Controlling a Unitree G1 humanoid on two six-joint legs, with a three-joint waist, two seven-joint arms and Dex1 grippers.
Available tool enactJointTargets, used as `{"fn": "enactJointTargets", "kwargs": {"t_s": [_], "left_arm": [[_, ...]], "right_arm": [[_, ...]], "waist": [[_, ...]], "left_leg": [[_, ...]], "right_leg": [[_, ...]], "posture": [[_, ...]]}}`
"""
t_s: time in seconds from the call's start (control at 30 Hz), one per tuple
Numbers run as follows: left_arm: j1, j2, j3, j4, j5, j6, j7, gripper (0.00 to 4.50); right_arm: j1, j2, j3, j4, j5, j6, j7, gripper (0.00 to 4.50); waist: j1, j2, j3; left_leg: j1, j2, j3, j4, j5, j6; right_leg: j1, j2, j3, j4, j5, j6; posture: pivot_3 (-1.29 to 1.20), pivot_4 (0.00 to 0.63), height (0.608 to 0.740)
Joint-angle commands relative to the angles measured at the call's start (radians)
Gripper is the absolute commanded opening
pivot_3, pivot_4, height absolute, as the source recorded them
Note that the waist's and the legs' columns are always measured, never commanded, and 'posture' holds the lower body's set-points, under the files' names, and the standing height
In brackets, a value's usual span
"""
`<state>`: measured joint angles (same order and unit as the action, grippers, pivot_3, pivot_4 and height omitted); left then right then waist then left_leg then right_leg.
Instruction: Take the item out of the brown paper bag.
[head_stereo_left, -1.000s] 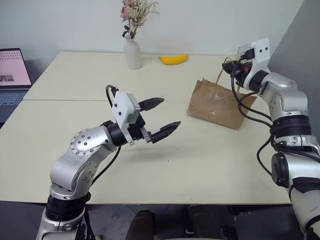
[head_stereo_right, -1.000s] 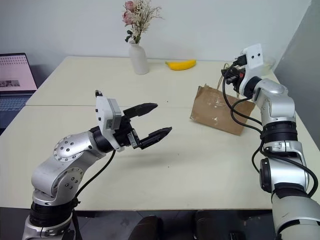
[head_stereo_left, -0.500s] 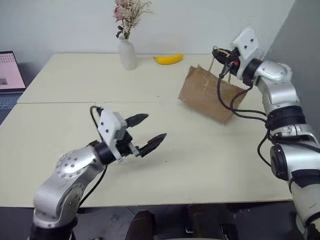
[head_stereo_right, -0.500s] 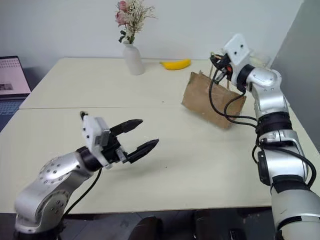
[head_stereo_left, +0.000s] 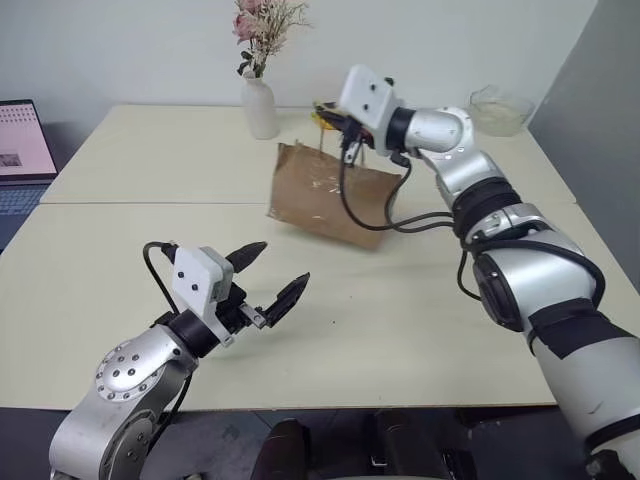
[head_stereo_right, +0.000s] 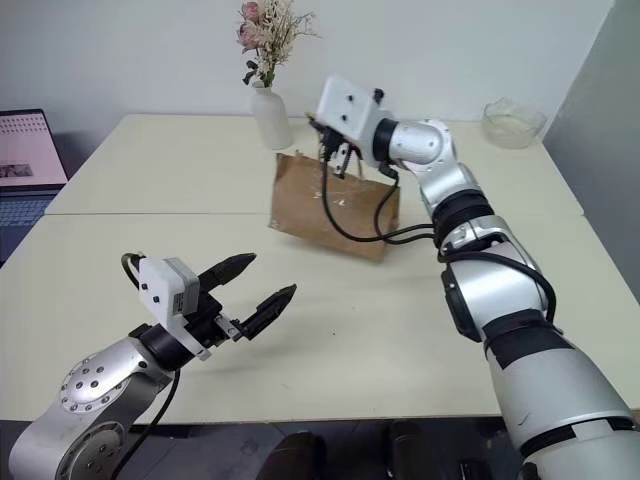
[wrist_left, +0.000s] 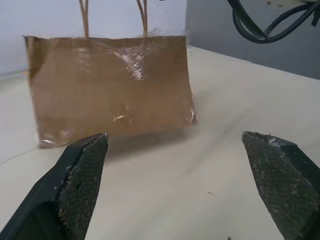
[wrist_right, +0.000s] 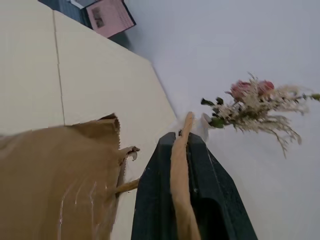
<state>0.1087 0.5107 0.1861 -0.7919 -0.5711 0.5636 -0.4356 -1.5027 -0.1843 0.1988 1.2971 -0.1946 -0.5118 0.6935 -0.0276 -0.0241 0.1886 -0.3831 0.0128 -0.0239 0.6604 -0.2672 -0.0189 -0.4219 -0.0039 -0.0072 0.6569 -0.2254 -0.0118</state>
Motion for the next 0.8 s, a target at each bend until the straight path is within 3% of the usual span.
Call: {"fn": "enactJointTargets", "kwargs": {"t_s": [0.03, 0.33, 0.8], "left_arm": [[0.008, -0.008, 0.013, -0.053, 0.016, -0.032, 0.027, 4.5], [0.041, -0.014, -0.005, -0.066, 0.048, -0.055, 0.045, 4.5], [0.018, -0.013, -0.042, -0.05, 0.076, -0.065, 0.037, 4.5]], "right_arm": [[-0.052, 0.025, 0.015, 0.002, -0.048, -0.055, -0.056, 0.03], [-0.073, 0.086, 0.07, 0.026, -0.156, -0.11, -0.169, 0.03], [-0.033, 0.082, 0.189, 0.056, -0.326, -0.113, -0.299, 0.03]], "waist": [[0.0, 0.0, 0.0], [-0.001, 0.0, 0.0], [-0.001, 0.0, 0.0]], "left_leg": [[0.0, 0.0, 0.0, 0.0, 0.0, 0.0], [0.0, 0.0, -0.001, 0.0, 0.0, 0.0], [0.0, 0.0, 0.0, 0.0, 0.0, 0.0]], "right_leg": [[0.0, 0.0, 0.0, 0.0, 0.0, 0.0], [0.0, 0.0, -0.001, 0.0, -0.001, 0.0], [0.0, 0.0, -0.001, 0.0, -0.001, 0.0]], "posture": [[0.0, 0.15, 0.74], [0.0, 0.15, 0.74], [0.0, 0.15, 0.74]]}}
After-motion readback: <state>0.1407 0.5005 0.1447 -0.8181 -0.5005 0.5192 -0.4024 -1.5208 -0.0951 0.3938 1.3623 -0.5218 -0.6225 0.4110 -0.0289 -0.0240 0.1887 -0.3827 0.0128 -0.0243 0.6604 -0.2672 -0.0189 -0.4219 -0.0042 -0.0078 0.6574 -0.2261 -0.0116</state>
